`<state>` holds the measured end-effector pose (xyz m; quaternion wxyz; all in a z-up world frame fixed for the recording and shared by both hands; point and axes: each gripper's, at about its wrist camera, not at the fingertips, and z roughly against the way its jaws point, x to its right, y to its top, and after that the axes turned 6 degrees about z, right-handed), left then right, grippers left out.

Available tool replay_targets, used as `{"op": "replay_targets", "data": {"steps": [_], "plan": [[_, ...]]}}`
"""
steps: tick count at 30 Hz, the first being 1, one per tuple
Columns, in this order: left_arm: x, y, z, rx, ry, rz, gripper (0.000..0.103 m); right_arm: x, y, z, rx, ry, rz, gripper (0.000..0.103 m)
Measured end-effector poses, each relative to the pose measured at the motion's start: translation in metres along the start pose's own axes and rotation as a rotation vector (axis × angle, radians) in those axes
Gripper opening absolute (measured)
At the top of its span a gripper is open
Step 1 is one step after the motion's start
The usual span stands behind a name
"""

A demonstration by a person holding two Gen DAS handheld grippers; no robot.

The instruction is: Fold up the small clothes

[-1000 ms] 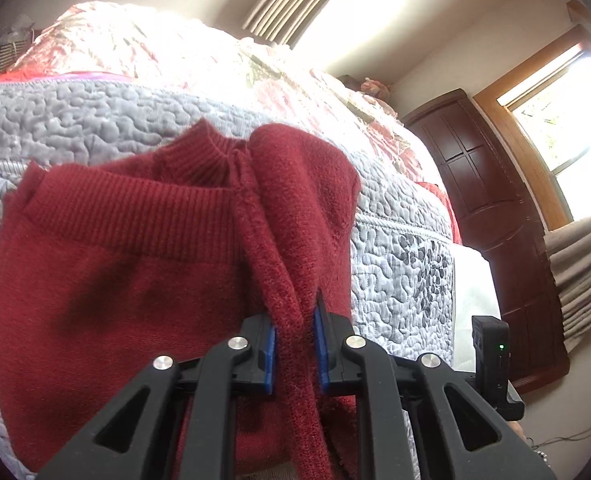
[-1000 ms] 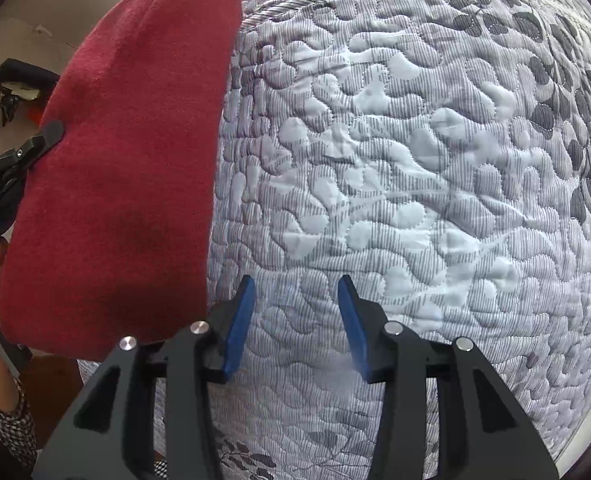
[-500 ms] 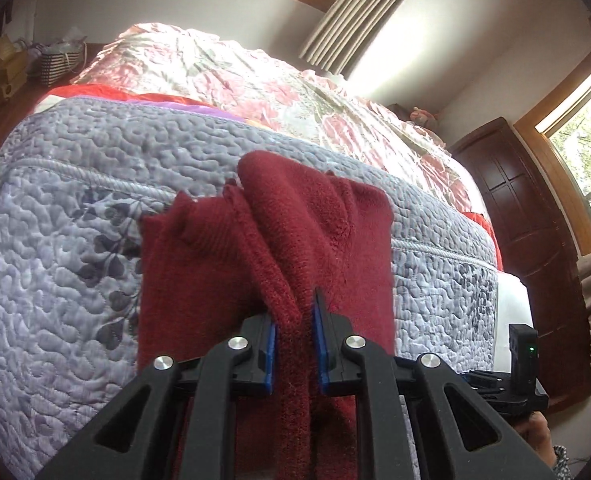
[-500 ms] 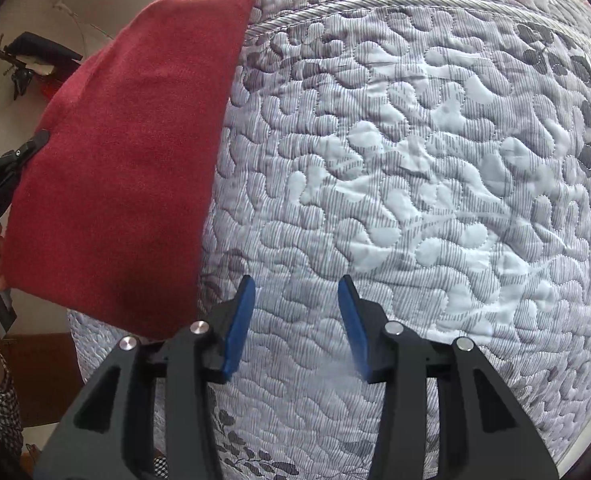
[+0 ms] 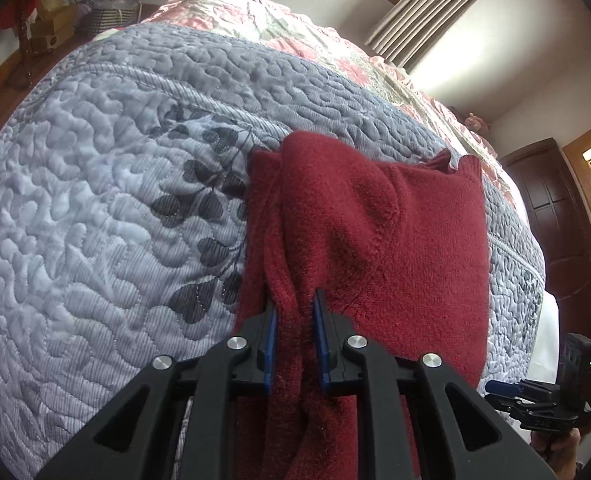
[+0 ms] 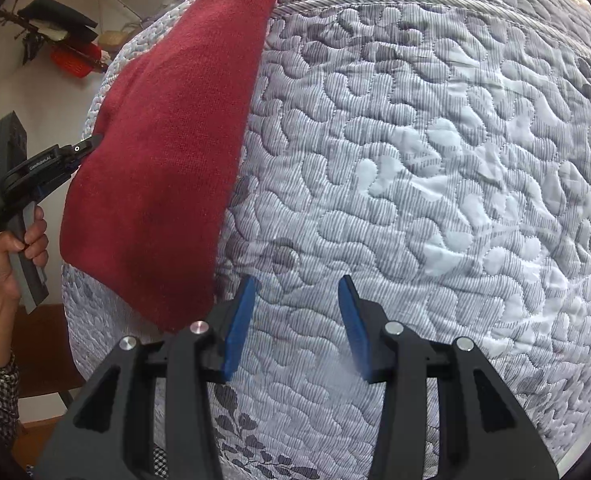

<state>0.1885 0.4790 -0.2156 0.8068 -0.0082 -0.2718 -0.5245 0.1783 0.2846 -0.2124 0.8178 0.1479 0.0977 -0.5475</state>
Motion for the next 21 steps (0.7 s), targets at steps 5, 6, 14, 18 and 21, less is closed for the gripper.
{"op": "replay_targets", "data": {"steps": [5, 6, 14, 18, 21], "plan": [[0.005, 0.002, 0.009, -0.006, 0.029, -0.009, 0.048, -0.038, 0.004, -0.015, -0.002, 0.011, 0.020, 0.043], [0.005, 0.001, 0.015, -0.006, 0.021, -0.007, 0.051, -0.046, 0.005, -0.018, 0.000, 0.013, 0.026, 0.044], [0.000, -0.048, 0.047, -0.107, -0.038, 0.025, 0.080, -0.067, 0.002, -0.019, 0.014, 0.026, 0.024, 0.046], [-0.004, -0.070, 0.032, -0.175, -0.040, 0.048, 0.077, -0.076, -0.005, -0.030, 0.004, 0.018, 0.016, 0.046], [-0.007, -0.075, 0.025, -0.175, -0.037, 0.056, 0.027, -0.088, -0.007, -0.040, -0.001, 0.016, 0.009, 0.046]]}}
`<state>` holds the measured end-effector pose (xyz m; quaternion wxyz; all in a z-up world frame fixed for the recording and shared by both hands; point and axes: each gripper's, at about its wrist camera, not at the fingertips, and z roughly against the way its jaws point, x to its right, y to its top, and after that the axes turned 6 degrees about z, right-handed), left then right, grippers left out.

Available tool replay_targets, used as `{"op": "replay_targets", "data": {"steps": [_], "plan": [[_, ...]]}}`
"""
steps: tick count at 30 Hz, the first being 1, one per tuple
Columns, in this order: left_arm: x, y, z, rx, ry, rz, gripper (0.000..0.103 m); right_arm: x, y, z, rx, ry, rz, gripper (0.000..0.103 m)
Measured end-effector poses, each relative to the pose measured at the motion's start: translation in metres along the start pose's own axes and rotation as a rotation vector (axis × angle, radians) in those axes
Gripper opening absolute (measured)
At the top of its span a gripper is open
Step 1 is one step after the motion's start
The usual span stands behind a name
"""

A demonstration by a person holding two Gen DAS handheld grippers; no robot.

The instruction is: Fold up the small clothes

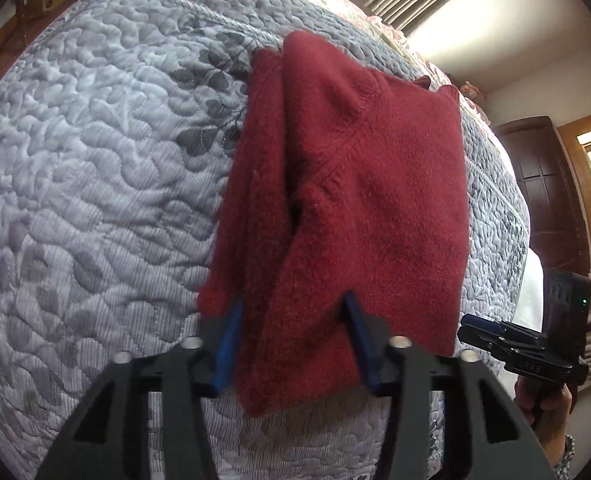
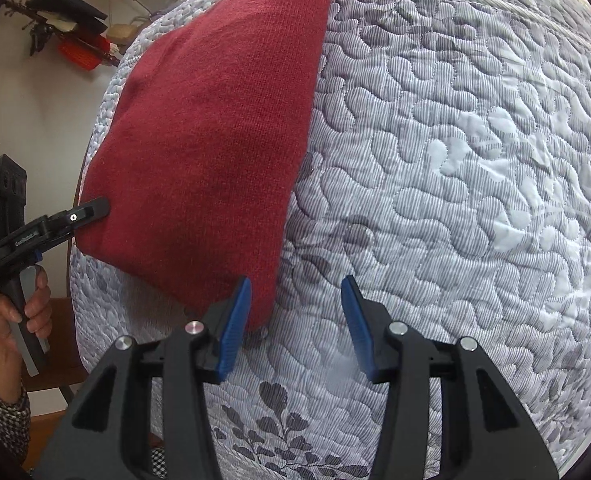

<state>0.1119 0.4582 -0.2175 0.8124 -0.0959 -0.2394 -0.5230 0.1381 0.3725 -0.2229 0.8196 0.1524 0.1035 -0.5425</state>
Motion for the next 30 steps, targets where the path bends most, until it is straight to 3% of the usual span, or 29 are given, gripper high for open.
{"op": "replay_targets", "data": {"steps": [1, 2, 8, 12, 15, 20, 25, 26, 28, 30], "plan": [[-0.001, 0.001, -0.001, -0.004, -0.016, 0.019, 0.016, -0.006, -0.001, -0.003, -0.001, -0.004, -0.001, 0.046], [-0.001, 0.002, 0.001, 0.000, -0.034, 0.035, 0.012, -0.012, -0.002, -0.006, 0.000, -0.006, -0.004, 0.046], [0.010, 0.009, 0.058, 0.155, -0.054, -0.072, 0.012, -0.045, -0.007, -0.013, 0.028, -0.003, -0.020, 0.047], [-0.011, 0.014, 0.031, 0.083, -0.004, -0.087, 0.012, -0.055, -0.012, -0.020, 0.037, -0.005, -0.039, 0.047], [-0.024, 0.011, 0.003, 0.017, -0.030, -0.046, 0.014, -0.049, -0.014, -0.028, 0.047, 0.011, -0.082, 0.048], [-0.023, 0.010, 0.015, 0.060, -0.052, -0.030, 0.030, -0.047, -0.001, -0.026, 0.059, 0.064, -0.108, 0.051], [-0.015, 0.012, 0.013, 0.059, -0.032, -0.068, 0.038, -0.050, 0.008, -0.053, 0.024, 0.110, -0.128, 0.052], [-0.013, 0.012, 0.009, 0.055, -0.017, -0.079, 0.038, -0.045, 0.011, -0.057, 0.016, 0.131, -0.144, 0.049], [-0.007, 0.015, 0.003, 0.052, 0.005, -0.092, 0.037, -0.040, 0.010, -0.061, 0.015, 0.153, -0.154, 0.028], [-0.005, 0.017, 0.005, 0.071, 0.007, -0.105, 0.037, -0.043, 0.009, -0.054, 0.045, 0.191, -0.132, 0.025]]}}
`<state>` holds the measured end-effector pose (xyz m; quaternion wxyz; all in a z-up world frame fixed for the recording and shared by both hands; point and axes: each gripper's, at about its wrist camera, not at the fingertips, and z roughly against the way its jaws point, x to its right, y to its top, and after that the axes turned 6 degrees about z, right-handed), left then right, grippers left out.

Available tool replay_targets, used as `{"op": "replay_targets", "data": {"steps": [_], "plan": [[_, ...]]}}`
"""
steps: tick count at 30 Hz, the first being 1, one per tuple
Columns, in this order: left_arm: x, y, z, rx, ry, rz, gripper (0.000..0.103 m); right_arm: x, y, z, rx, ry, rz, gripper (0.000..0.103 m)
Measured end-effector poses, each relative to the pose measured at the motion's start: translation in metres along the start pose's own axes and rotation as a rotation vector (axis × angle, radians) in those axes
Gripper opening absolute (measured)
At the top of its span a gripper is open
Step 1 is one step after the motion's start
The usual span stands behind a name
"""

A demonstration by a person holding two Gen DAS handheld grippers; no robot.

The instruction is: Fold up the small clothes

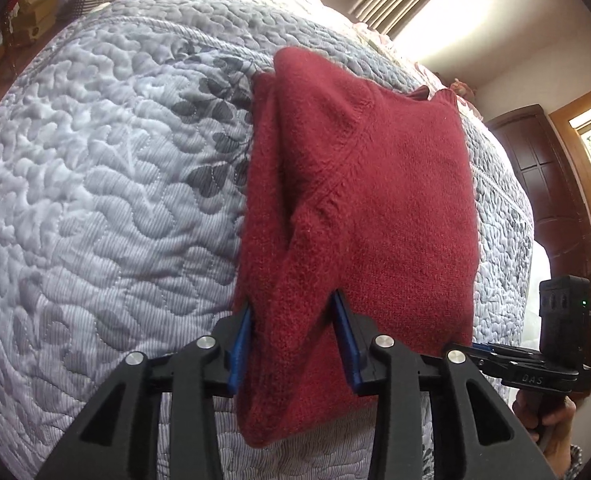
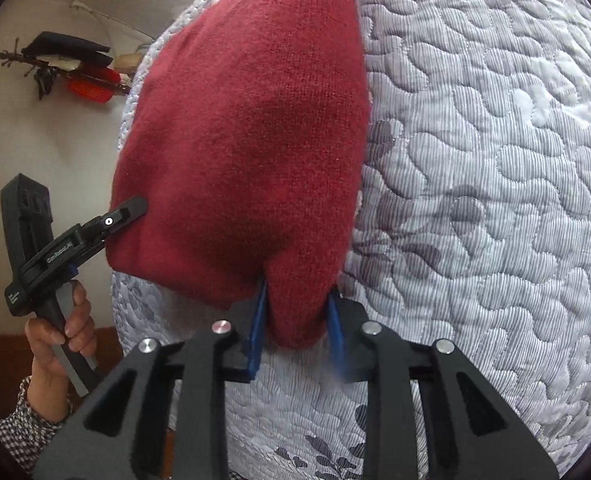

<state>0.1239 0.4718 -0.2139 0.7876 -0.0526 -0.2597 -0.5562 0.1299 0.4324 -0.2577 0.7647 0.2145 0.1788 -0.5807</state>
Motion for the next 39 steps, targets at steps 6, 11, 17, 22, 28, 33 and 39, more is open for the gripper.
{"op": "replay_targets", "data": {"steps": [6, 11, 17, 22, 28, 33, 39], "plan": [[-0.012, -0.002, -0.022, -0.021, 0.019, -0.014, 0.040, 0.010, -0.006, -0.015, -0.039, -0.071, 0.028, 0.024], [-0.009, 0.006, -0.016, -0.049, 0.008, -0.029, 0.046, 0.006, 0.004, -0.011, -0.079, -0.074, 0.075, 0.039], [-0.005, 0.052, 0.022, 0.013, -0.069, -0.005, 0.069, 0.009, 0.048, 0.040, 0.031, -0.079, 0.122, 0.051], [0.010, 0.115, -0.009, 0.029, -0.052, 0.000, 0.070, 0.025, 0.108, 0.047, 0.076, -0.134, 0.121, 0.051], [0.013, 0.160, -0.055, -0.012, -0.080, 0.061, 0.056, 0.036, 0.143, 0.040, 0.089, -0.137, 0.108, 0.051], [0.027, 0.160, -0.052, 0.036, -0.040, 0.005, 0.019, 0.038, 0.152, 0.035, 0.093, -0.121, 0.109, 0.051], [0.012, 0.151, -0.028, 0.145, 0.018, -0.017, 0.011, 0.017, 0.163, 0.017, 0.104, -0.092, 0.131, 0.054]]}}
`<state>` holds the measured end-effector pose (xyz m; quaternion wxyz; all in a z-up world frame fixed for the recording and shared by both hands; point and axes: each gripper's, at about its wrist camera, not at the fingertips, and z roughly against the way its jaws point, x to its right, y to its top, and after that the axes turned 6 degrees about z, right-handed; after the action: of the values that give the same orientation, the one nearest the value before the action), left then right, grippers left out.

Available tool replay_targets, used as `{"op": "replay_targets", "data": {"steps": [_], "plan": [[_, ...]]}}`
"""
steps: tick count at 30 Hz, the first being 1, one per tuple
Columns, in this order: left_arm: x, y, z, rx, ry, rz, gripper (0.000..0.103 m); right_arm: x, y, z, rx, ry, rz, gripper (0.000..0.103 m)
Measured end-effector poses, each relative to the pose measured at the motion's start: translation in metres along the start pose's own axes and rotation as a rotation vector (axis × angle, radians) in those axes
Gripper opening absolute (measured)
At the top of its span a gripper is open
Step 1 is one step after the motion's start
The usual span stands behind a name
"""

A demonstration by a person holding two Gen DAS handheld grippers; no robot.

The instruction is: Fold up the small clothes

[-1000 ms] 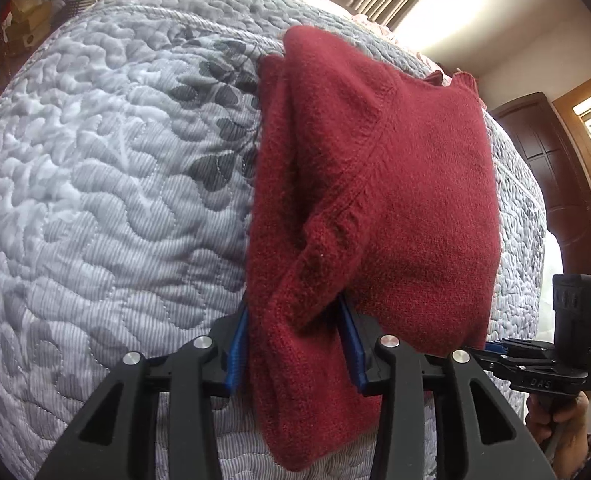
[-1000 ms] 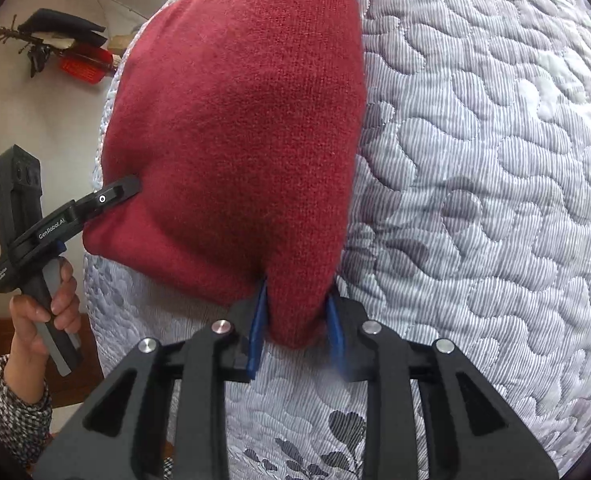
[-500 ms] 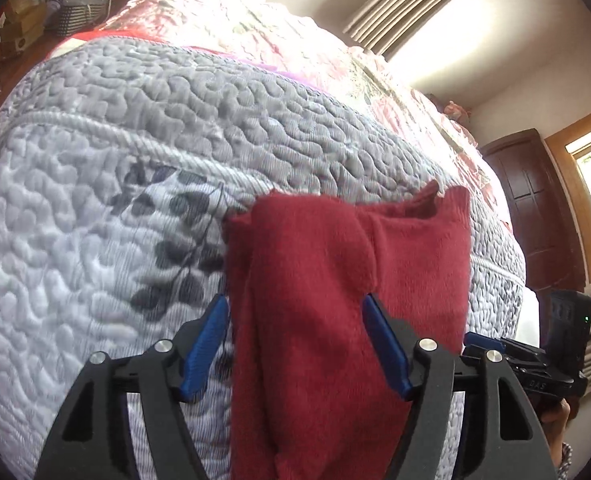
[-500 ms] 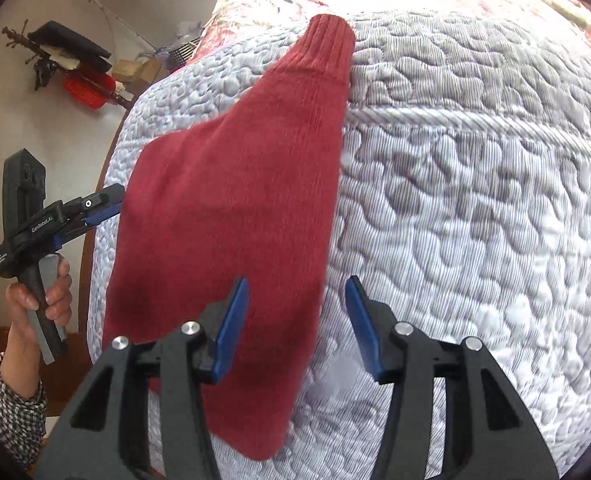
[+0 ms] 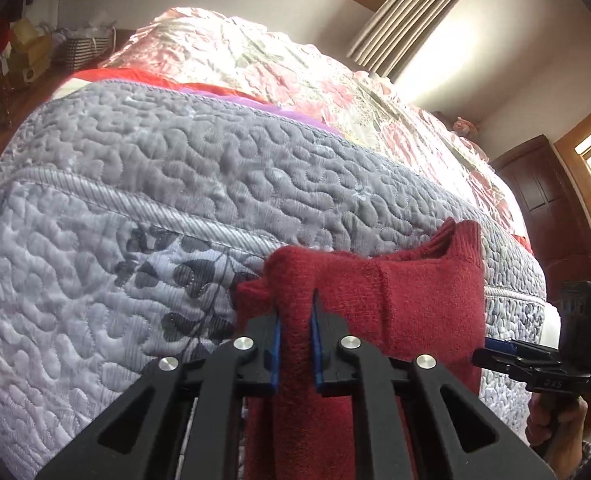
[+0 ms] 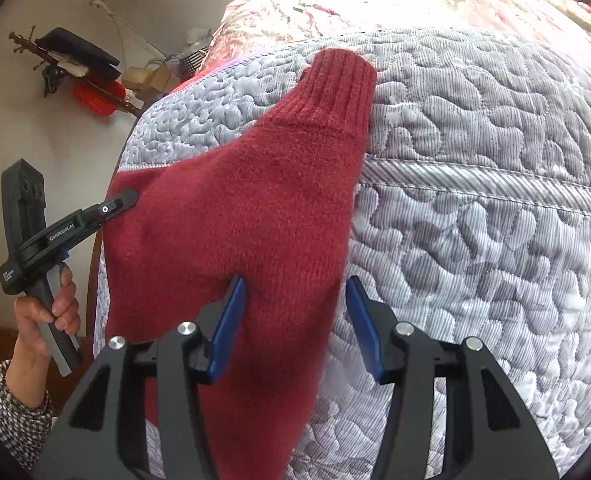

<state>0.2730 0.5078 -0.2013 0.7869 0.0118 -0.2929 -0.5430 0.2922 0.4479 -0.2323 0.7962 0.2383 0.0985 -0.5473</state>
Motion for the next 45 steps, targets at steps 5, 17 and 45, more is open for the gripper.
{"op": "replay_targets", "data": {"steps": [5, 17, 45], "plan": [[-0.014, -0.006, -0.015, -0.015, -0.008, 0.044, 0.012, -0.008, -0.001, -0.005, -0.004, 0.001, 0.003, 0.056], [0.003, -0.031, 0.016, -0.234, -0.154, -0.035, 0.079, -0.005, -0.036, 0.028, 0.001, 0.066, 0.004, 0.064], [-0.025, -0.069, -0.046, -0.391, -0.297, 0.051, 0.088, -0.025, -0.047, -0.015, -0.090, 0.095, 0.002, 0.069]]}}
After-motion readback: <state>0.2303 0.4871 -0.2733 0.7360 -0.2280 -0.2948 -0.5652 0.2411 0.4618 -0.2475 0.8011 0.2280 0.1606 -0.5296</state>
